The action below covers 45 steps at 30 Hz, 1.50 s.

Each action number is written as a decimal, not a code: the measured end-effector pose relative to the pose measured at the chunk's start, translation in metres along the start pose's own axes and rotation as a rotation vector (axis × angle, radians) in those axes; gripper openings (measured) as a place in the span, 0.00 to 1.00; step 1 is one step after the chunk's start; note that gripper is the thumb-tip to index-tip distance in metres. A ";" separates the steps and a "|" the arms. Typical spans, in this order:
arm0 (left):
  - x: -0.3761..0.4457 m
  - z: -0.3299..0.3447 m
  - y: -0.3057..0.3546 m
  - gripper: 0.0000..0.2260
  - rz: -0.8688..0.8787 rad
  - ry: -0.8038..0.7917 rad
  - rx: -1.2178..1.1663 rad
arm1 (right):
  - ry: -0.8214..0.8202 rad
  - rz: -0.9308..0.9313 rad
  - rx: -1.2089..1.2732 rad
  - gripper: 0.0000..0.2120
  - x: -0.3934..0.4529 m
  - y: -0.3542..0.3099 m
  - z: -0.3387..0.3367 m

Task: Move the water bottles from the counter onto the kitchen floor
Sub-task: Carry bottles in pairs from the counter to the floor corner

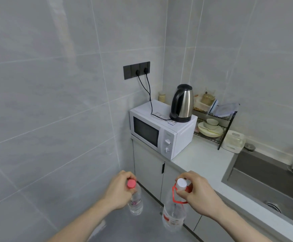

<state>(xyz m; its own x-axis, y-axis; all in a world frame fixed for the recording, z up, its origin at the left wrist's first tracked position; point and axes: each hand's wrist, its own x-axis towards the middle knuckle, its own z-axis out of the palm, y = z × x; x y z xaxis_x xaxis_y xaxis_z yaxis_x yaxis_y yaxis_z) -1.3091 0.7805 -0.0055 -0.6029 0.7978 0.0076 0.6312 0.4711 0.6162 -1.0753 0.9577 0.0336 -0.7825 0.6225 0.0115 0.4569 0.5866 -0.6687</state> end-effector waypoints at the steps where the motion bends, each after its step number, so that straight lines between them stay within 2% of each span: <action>1: 0.010 -0.003 -0.003 0.12 -0.016 0.014 -0.002 | -0.012 -0.018 -0.013 0.06 0.015 0.001 0.001; 8: 0.059 -0.019 -0.039 0.11 -0.098 0.067 0.025 | -0.110 -0.083 -0.034 0.09 0.102 0.001 0.024; 13: 0.100 -0.028 -0.070 0.11 -0.116 0.033 0.024 | -0.108 -0.062 -0.018 0.09 0.153 -0.004 0.038; 25: 0.223 -0.037 -0.143 0.09 0.021 -0.149 0.050 | -0.041 0.118 -0.009 0.08 0.244 -0.016 0.094; 36: 0.322 -0.042 -0.131 0.10 0.126 -0.188 0.023 | 0.085 0.212 0.017 0.08 0.283 -0.007 0.073; 41: 0.342 -0.034 -0.129 0.11 0.110 -0.178 0.025 | 0.003 0.179 -0.067 0.08 0.311 0.006 0.078; 45: 0.359 -0.009 -0.155 0.09 0.007 -0.217 0.017 | -0.112 0.225 -0.085 0.08 0.337 0.024 0.115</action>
<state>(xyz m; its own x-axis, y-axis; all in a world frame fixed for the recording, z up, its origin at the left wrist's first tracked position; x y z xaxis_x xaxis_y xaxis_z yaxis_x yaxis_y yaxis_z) -1.6272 0.9905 -0.0912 -0.4809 0.8622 -0.1589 0.6442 0.4705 0.6030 -1.3767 1.1222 -0.0643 -0.6970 0.6840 -0.2154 0.6548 0.4846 -0.5800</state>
